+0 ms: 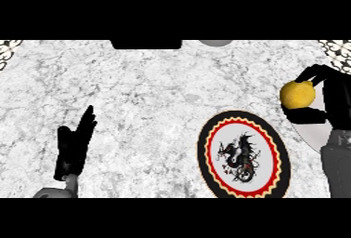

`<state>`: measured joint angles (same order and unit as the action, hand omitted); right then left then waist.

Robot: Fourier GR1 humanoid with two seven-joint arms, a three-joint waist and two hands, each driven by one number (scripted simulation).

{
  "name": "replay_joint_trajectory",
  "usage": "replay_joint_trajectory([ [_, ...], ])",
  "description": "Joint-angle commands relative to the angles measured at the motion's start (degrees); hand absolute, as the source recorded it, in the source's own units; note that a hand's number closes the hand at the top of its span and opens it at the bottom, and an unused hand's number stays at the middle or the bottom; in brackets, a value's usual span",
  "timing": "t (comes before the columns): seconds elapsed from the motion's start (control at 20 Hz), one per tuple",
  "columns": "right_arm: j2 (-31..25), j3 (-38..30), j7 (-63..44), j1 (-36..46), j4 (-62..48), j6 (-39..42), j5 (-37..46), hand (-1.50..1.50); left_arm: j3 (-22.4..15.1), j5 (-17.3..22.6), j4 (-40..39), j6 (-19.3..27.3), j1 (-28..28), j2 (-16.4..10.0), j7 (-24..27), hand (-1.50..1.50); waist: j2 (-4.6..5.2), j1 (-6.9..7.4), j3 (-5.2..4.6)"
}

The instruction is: Pick the lemon from the plate and place it in the plate

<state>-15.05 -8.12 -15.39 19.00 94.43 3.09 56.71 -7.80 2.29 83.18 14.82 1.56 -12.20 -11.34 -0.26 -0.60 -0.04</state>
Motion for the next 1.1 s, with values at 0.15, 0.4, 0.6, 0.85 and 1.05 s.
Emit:
replay_joint_trajectory([
  [0.15,-0.08,-5.12,-7.45,0.11,2.73,-3.57,2.75,1.5,1.3,-0.93,-1.15,-0.54,2.95,0.3,-1.68,0.0,0.28,0.5,0.03],
  [0.4,-5.52,-12.05,-4.11,6.13,-9.02,-3.28,-2.68,1.5,1.85,-0.52,-0.41,-2.59,-0.89,0.82,2.1,0.0,0.38,1.03,0.04],
  [0.6,-9.13,-14.32,-0.01,5.06,-15.05,-4.38,-3.92,1.5,1.51,-3.02,-2.82,-0.35,3.37,3.16,0.16,0.0,0.38,0.85,0.05],
  [0.85,-13.41,-16.03,2.87,5.38,-22.1,-3.87,-5.33,1.5,2.81,-2.12,1.53,-3.2,0.3,1.27,-1.9,0.0,0.27,0.85,0.05],
  [1.05,-16.27,-17.39,7.79,8.03,-35.53,-3.6,-6.66,1.5,3.01,-2.44,-1.37,-3.28,1.22,2.18,0.64,0.0,0.46,1.1,0.06],
])
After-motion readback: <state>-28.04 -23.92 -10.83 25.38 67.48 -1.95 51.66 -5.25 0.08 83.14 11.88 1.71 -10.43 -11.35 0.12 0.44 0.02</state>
